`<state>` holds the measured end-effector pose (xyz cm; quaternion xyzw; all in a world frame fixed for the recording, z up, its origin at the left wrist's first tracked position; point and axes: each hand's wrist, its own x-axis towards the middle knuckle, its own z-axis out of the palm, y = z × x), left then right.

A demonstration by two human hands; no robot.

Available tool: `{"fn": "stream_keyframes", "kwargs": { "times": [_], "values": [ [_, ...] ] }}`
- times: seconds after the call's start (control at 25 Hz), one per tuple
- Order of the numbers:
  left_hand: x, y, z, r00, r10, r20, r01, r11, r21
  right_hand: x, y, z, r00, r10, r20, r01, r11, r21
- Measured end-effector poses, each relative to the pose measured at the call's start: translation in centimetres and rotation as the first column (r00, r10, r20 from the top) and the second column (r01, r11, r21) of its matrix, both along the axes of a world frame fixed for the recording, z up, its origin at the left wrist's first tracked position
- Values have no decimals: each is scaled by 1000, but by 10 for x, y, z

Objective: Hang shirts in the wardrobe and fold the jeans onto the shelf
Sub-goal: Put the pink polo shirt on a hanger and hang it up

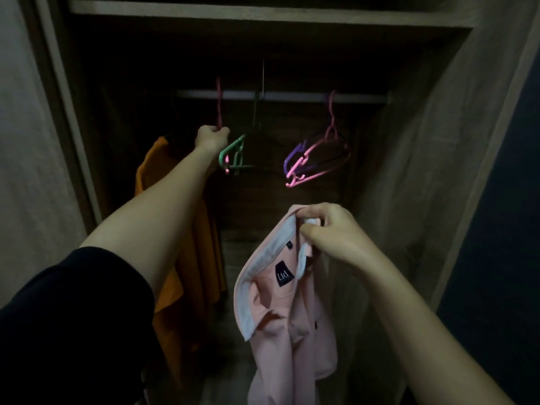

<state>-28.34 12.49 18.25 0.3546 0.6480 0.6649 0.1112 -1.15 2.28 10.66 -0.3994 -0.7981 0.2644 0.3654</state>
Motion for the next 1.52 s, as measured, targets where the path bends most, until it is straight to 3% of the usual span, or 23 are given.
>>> {"fn": "stream_keyframes", "kwargs": {
  "times": [0.24,0.36,0.48,0.6,0.76,0.92,1.12,1.32,1.52],
  "values": [
    [-3,-9,0,995,-74,63,71,996,62,-18,-4,-6,998,57,24,-57,998,0],
    [-8,-12,5,991,-24,128,10,994,109,-23,-2,-10,998,66,12,-66,997,25],
    [-8,-9,-3,997,79,15,-80,993,88,-22,0,-12,997,80,-18,-80,997,-11],
    [-2,-3,-22,997,59,-43,-57,998,37,-19,0,-16,996,86,-32,-86,996,-9],
    [-2,-9,-48,955,130,-265,-154,985,-72,-17,5,-19,997,77,-17,-77,997,1],
    [22,-39,-97,944,177,-280,-217,969,-119,-20,8,-23,996,84,5,-84,996,-3],
    [54,-122,-180,908,137,-395,-227,955,-189,-29,9,-52,989,23,146,-19,999,-28],
    [20,-221,-230,780,25,-626,-218,947,-234,-45,23,-94,929,7,371,-2,1000,-15],
    [-24,-317,-247,737,161,-657,-264,963,-60,-52,19,-106,894,27,447,-5,999,-52]
  ]
}}
